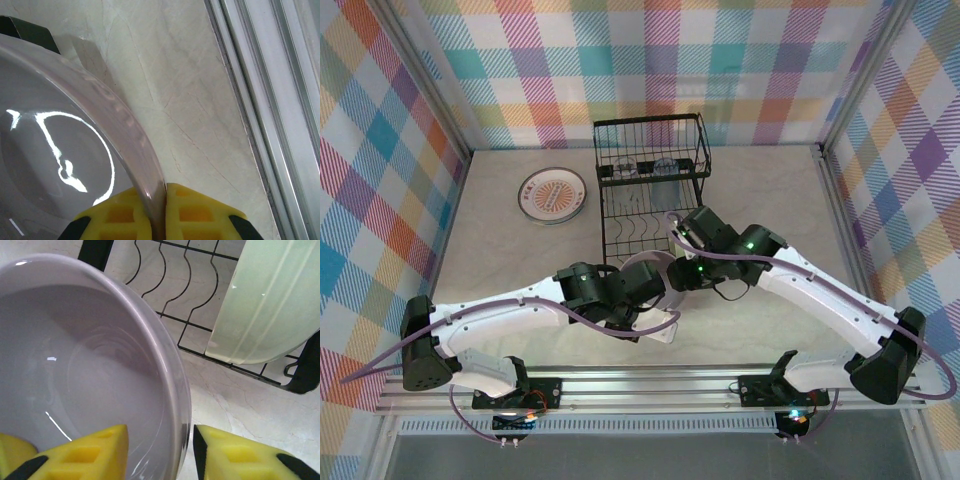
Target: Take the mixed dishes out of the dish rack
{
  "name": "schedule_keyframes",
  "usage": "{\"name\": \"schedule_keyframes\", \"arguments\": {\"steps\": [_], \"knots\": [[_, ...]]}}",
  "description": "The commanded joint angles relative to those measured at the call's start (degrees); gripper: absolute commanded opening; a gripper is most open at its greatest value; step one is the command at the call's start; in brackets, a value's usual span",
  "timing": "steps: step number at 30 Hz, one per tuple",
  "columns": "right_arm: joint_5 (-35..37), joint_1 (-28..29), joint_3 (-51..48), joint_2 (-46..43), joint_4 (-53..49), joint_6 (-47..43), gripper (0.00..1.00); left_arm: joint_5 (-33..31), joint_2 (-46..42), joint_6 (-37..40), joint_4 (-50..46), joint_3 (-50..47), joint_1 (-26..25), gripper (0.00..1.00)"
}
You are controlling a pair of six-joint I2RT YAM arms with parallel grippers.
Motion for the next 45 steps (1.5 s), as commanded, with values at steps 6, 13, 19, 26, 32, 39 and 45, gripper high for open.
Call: {"name": "schedule_keyframes", "arguments": {"steps": [6,13,19,26,32,39,45], "knots": [[0.4,0.5,-0.2,1.6,-0.9,0.7,0.30,-4.3,-1.9,1.9,4.9,2.1,-0.7,0.00],[0.1,0.7,-0.2,2.4,-0.8,0.9,0.19,-6.0,-1.8,2.0,5.7,1.9,-0.8,0.00],[-0.6,0.8,-0.7,2.3,0.1,1.5,0.04,-7.3,-1.9,2.1,7.1,1.7,-0.8,0.00],[-0.2,0.8,-1.6,0.5,2.4,2.8,0.00,-8.0,-2.2,2.1,8.6,0.9,-0.9,0.17],[2.3,0.8,-0.8,-0.9,3.0,3.2,0.00,-8.1,-4.3,2.3,11.4,-1.5,-0.9,0.69],[4.5,0.4,1.4,-0.9,2.7,3.0,0.00,-9.0,-7.8,1.2,15.2,-3.2,-1.0,1.00],[5.8,-2.0,3.9,-2.2,2.1,2.4,0.00,-6.2,-13.5,-3.7,19.0,-3.4,-1.1,1.00]]}}
